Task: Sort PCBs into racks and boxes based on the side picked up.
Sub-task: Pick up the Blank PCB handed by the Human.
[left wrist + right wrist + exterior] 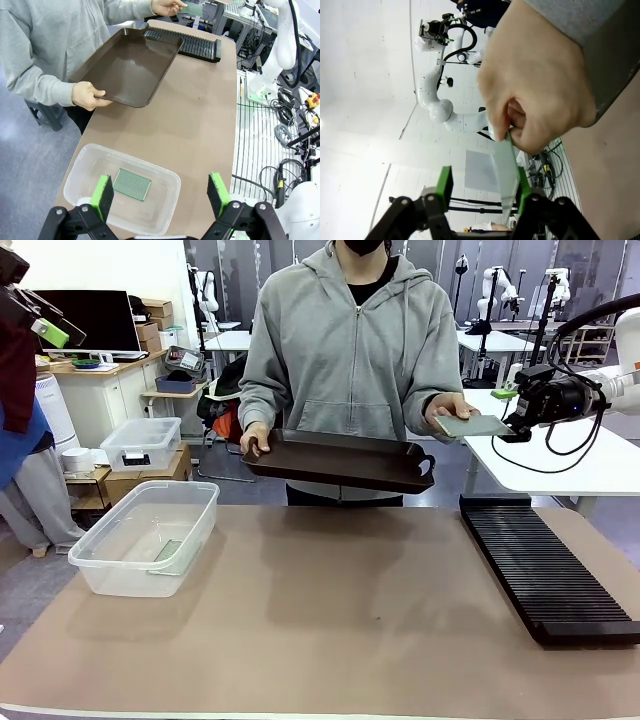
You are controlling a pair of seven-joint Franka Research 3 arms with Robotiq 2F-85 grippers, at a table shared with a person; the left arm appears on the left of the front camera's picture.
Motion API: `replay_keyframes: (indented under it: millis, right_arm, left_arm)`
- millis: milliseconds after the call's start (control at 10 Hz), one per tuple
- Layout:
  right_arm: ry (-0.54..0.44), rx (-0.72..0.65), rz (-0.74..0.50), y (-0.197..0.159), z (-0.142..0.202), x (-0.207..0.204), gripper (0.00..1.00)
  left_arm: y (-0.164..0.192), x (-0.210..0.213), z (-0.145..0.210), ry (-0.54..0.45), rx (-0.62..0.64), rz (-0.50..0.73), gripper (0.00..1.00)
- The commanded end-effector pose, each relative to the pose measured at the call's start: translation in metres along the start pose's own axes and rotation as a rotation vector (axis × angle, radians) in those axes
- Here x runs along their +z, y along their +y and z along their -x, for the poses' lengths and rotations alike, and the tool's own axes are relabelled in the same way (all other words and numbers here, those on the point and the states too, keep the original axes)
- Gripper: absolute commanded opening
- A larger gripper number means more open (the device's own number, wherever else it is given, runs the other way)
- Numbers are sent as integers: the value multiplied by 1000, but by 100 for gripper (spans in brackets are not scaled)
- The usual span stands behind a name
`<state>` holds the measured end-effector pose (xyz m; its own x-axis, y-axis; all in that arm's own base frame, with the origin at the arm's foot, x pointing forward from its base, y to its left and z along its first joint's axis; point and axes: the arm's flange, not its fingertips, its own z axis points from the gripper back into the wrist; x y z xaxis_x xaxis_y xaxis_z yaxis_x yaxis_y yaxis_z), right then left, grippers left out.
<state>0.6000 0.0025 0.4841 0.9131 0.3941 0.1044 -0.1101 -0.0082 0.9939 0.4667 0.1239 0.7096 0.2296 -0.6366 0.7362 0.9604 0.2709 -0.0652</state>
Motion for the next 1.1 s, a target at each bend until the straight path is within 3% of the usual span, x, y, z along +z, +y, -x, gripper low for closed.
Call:
replay_keyframes:
  millis: [0,200,300,1000]
  right_arm:
    - [-20,3,15,1,-3,-5,0]
    - [-15,-11,15,0,-2,-5,4]
    - [-17,-15,18,-1,-1,-7,0]
    - [3,-16,10,-1,8,-6,0]
  left_arm:
    - [-2,-1,2,-4,1,5,100]
    - [-2,-1,2,-4,1,5,100]
    - [-2,-1,2,-4,1,5,100]
    - [-2,-1,2,-4,1,5,100]
